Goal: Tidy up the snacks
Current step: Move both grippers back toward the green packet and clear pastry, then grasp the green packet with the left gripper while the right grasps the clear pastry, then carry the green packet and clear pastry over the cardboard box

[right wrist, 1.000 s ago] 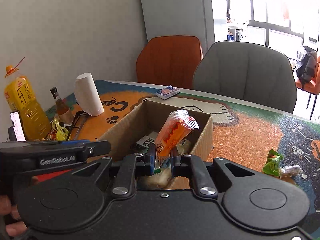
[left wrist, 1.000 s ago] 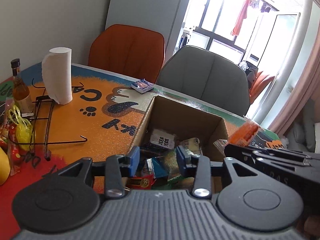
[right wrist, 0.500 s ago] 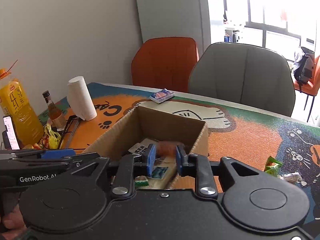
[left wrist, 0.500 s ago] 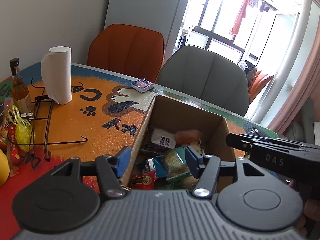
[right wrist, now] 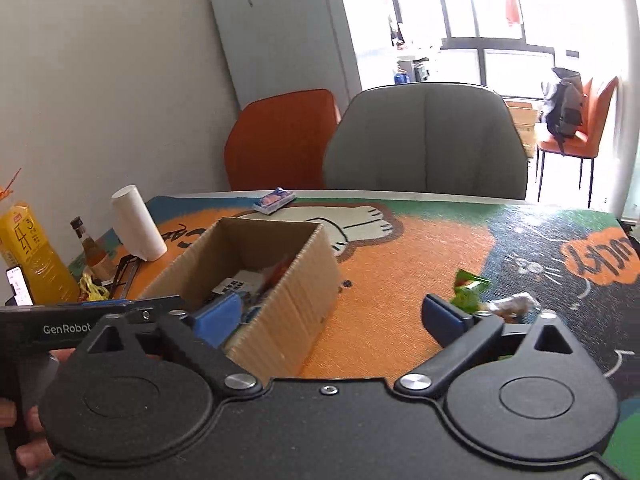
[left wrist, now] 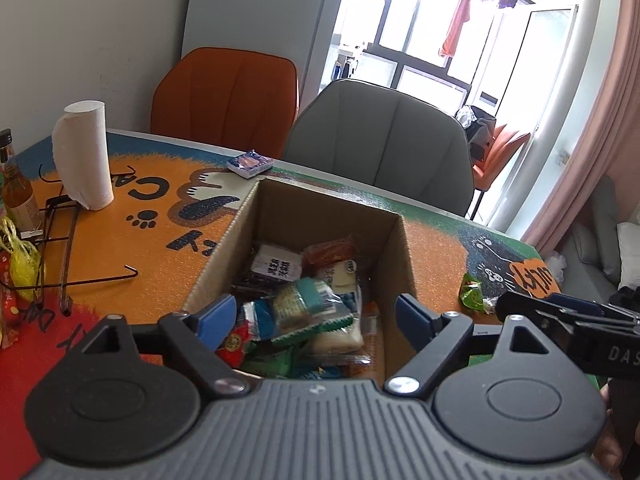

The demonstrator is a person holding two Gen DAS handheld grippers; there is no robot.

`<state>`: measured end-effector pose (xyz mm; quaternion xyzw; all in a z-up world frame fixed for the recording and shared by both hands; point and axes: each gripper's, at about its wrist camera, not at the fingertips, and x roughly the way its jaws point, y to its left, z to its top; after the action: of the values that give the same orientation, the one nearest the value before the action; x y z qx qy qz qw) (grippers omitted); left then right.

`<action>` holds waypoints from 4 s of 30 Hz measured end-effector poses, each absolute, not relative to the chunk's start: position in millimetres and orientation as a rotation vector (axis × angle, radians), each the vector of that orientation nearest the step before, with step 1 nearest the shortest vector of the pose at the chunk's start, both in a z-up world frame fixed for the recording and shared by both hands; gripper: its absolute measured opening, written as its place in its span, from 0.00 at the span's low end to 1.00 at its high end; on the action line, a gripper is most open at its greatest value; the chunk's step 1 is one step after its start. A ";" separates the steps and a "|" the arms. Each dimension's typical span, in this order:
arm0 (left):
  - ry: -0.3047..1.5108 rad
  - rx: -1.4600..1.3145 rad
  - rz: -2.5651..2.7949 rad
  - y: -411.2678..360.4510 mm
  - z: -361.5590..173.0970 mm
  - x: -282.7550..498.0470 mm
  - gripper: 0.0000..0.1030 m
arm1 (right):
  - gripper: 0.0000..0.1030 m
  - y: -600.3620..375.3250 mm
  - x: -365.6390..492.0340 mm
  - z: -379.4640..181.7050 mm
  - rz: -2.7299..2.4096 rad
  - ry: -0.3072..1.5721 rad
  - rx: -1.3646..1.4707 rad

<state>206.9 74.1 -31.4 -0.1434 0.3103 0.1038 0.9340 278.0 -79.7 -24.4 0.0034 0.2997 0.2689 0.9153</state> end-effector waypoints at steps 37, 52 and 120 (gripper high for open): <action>0.620 -0.175 0.020 -54.2 -37.7 274.0 0.98 | 0.94 -214.2 305.7 -72.5 0.299 0.679 0.295; 0.695 -0.248 0.025 -64.4 -64.9 345.8 0.69 | 0.67 -224.6 372.6 -113.5 0.221 0.772 0.506; 0.740 -0.477 0.050 -41.3 -102.3 330.7 0.24 | 0.20 -168.9 353.9 -115.8 0.177 0.745 0.215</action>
<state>330.7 -41.3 -102.3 -0.2308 0.3582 0.0241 0.9044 353.9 -168.9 -115.8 0.1048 0.3626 0.0863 0.9220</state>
